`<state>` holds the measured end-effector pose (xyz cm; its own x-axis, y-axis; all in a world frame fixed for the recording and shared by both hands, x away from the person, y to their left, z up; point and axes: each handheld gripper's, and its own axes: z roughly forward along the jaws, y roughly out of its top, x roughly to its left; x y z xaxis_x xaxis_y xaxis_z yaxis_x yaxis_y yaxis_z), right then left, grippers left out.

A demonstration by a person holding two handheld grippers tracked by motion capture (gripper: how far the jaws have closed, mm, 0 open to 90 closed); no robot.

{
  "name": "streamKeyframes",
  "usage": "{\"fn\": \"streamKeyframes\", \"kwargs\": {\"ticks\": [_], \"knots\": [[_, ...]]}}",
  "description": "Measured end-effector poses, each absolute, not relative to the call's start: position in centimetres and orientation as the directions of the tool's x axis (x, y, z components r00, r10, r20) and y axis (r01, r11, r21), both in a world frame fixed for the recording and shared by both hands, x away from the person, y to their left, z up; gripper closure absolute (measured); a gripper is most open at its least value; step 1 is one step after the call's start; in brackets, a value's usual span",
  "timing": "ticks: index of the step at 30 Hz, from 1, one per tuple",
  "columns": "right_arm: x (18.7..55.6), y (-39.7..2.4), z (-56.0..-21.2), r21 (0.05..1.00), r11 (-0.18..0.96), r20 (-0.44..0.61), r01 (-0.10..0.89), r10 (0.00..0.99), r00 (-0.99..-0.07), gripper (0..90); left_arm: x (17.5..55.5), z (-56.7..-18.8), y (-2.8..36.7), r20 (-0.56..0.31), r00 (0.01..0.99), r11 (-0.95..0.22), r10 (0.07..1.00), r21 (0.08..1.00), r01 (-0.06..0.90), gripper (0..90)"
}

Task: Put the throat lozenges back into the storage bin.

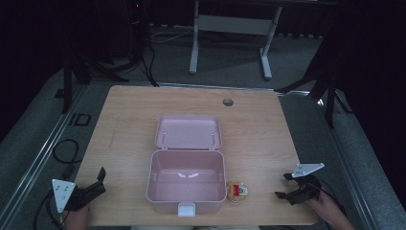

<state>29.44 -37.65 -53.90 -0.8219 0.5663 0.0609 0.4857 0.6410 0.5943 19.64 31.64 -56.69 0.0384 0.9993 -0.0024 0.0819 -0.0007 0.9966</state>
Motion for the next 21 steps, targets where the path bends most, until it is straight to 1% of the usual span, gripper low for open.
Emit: {"fn": "streamKeyframes", "kwargs": {"ticks": [2, 3, 4, 7, 10, 11, 13, 14, 15, 16, 20, 21], "knots": [[29.3, -37.2, -53.6, 0.554, 0.692, 0.037, 0.463, 0.535, -0.844, 13.2, 19.6, -56.7, 31.7, -0.004, 0.038, 0.0, 0.999, 0.997, 0.082, 0.7], [29.3, -37.2, -53.6, 0.554, 0.692, 0.037, 0.463, 0.535, -0.844, 13.2, 19.6, -56.7, 31.7, -0.004, 0.038, 0.0, 0.999, 0.997, 0.082, 0.7], [29.3, -36.8, -53.3, 0.504, 0.741, 0.027, 0.444, 0.5, -0.866, 13.2, 19.6, -56.7, 31.7, -0.005, 0.038, 0.002, 0.999, 0.997, 0.081, 0.7], [29.3, -36.2, -53.0, 0.452, 0.781, 0.031, 0.431, 0.47, -0.882, 13.4, 19.7, -56.7, 31.7, -0.004, 0.04, 0.001, 0.999, 0.997, 0.082, 0.7], [29.3, -35.8, -52.8, 0.425, 0.796, 0.037, 0.431, 0.46, -0.887, 13.4, 19.7, -56.7, 31.7, -0.006, 0.041, 0.002, 0.999, 0.997, 0.083, 0.7], [29.3, -35.3, -52.6, 0.391, 0.813, 0.059, 0.431, 0.445, -0.894, 13.3, 19.7, -56.7, 31.7, -0.007, 0.041, 0.004, 0.999, 0.997, 0.082, 0.7], [29.2, -34.7, -52.5, 0.362, 0.836, 0.046, 0.412, 0.425, -0.904, 13.0, 19.7, -56.7, 31.7, -0.007, 0.042, 0.003, 0.999, 0.997, 0.082, 0.7], [29.2, -34.7, -52.5, 0.362, 0.836, 0.046, 0.412, 0.425, -0.904, 13.0, 19.7, -56.7, 31.7, -0.007, 0.042, 0.003, 0.999, 0.997, 0.082, 0.7], [29.0, -33.9, -52.5, 0.333, 0.858, 0.046, 0.392, 0.4, -0.915, 12.9, 19.7, -56.7, 31.7, -0.007, 0.044, 0.004, 0.999, 0.997, 0.082, 0.7], [29.0, -33.9, -52.5, 0.333, 0.858, 0.046, 0.392, 0.4, -0.915, 12.9, 19.7, -56.7, 31.7, -0.007, 0.044, 0.004, 0.999, 0.997, 0.082, 0.7], [28.5, -31.7, -52.4, 0.249, 0.914, 0.006, 0.32, 0.329, -0.944, 12.9, 19.7, -56.7, 31.7, -0.008, 0.045, 0.005, 0.999, 0.997, 0.083, 0.7], [28.5, -31.7, -52.4, 0.249, 0.914, 0.006, 0.32, 0.329, -0.944, 12.9, 19.7, -56.7, 31.7, -0.01, 0.046, 0.006, 0.999, 0.997, 0.081, 0.7]]}}
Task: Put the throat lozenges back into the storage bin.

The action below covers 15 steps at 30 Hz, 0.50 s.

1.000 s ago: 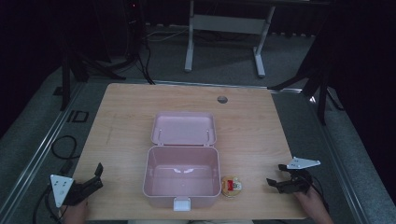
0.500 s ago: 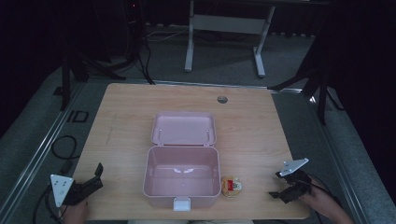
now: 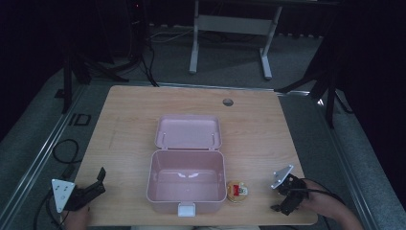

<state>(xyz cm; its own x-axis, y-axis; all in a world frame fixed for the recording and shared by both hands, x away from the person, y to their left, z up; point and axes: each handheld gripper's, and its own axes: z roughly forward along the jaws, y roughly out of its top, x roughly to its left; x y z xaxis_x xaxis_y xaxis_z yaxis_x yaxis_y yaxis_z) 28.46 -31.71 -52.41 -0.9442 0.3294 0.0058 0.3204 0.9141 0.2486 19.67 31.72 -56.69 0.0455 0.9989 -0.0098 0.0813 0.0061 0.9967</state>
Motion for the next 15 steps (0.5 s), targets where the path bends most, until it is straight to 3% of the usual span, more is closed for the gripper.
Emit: {"fn": "streamKeyframes", "kwargs": {"ticks": [15], "knots": [[29.2, -24.6, -52.1, 0.156, 0.972, 0.024, 0.173, 0.172, -0.985, 12.9, 19.7, -56.7, 31.7, -0.009, 0.055, 0.005, 0.998, 0.997, 0.081, 0.7]]}}
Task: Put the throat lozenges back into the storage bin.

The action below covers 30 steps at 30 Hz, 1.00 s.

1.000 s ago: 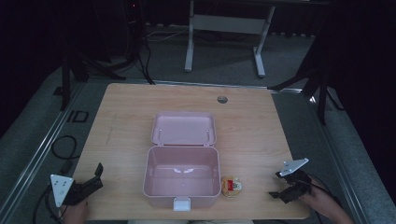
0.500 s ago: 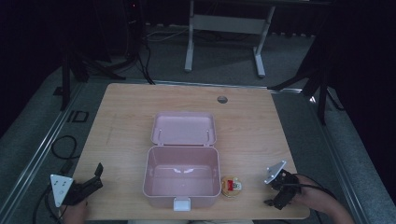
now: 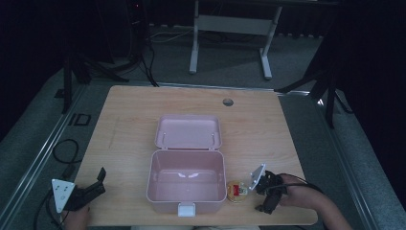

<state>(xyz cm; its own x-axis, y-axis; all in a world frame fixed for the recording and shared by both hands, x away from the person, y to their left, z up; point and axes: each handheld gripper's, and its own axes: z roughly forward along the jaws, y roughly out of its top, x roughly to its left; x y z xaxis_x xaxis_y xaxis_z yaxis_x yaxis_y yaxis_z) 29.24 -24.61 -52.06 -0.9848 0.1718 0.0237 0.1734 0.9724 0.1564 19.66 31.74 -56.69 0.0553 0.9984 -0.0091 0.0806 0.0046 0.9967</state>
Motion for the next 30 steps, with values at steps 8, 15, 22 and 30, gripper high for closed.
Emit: {"fn": "streamKeyframes", "kwargs": {"ticks": [8, 15, 22, 30], "knots": [[29.7, -21.5, -51.9, 0.146, 0.983, 0.009, 0.107, 0.106, -0.994, 12.9, 19.6, -56.7, 31.8, -0.007, 0.058, 0.003, 0.998, 0.997, 0.081, 0.7], [30.0, -19.5, -52.0, 0.133, 0.99, -0.028, 0.044, 0.048, -0.998, 13.4, 19.6, -56.7, 31.7, -0.006, 0.059, 0.001, 0.998, 0.997, 0.08, 0.7], [30.4, -18.1, -52.5, 0.118, 0.993, -0.033, -0.002, 0.002, -0.999, 15.7, 19.6, -56.7, 31.8, -0.007, 0.061, 0.002, 0.998, 0.997, 0.08, 0.7], [29.9, -18.2, -52.1, 0.093, 0.995, -0.047, -0.034, -0.029, -0.998, 20.0, 19.6, -56.7, 31.8, -0.008, 0.06, 0.003, 0.998, 0.997, 0.079, 0.7]]}}
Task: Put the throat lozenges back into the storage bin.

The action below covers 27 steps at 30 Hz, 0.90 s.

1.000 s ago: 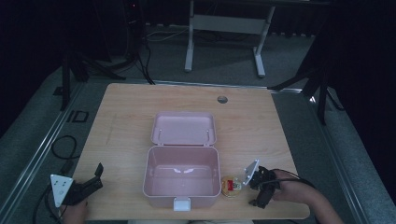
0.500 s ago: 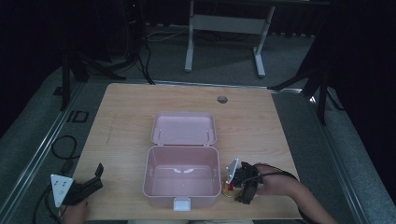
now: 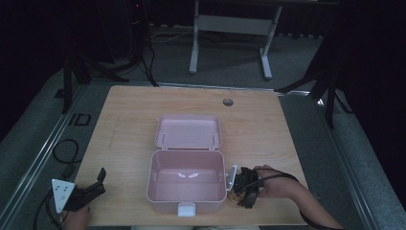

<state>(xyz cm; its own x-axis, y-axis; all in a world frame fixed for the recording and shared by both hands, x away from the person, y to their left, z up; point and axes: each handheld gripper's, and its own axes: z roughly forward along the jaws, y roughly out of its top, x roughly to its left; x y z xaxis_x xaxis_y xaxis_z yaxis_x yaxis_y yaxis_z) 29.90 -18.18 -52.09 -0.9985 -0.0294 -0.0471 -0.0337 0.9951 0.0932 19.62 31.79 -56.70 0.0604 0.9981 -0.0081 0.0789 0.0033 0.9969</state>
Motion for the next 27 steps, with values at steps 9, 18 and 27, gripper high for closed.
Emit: {"fn": "streamKeyframes", "kwargs": {"ticks": [9, 18, 27], "knots": [[29.9, -19.7, -49.9, 0.067, 0.997, 0.019, 0.026, 0.025, -1.0, 20.0, 19.6, -56.7, 31.8, -0.008, 0.058, 0.004, 0.998, 0.997, 0.08, 0.7], [29.1, -20.2, -47.1, 0.016, 0.997, 0.06, 0.072, 0.071, -0.996, 20.0, 19.6, -56.7, 31.8, -0.01, 0.059, 0.005, 0.998, 0.997, 0.08, 0.7], [28.6, -19.3, -43.1, 0.045, 0.998, 0.02, 0.047, 0.046, -0.999, 20.0, 19.6, -56.7, 31.8, -0.009, 0.06, 0.005, 0.998, 0.997, 0.08, 0.7]]}}
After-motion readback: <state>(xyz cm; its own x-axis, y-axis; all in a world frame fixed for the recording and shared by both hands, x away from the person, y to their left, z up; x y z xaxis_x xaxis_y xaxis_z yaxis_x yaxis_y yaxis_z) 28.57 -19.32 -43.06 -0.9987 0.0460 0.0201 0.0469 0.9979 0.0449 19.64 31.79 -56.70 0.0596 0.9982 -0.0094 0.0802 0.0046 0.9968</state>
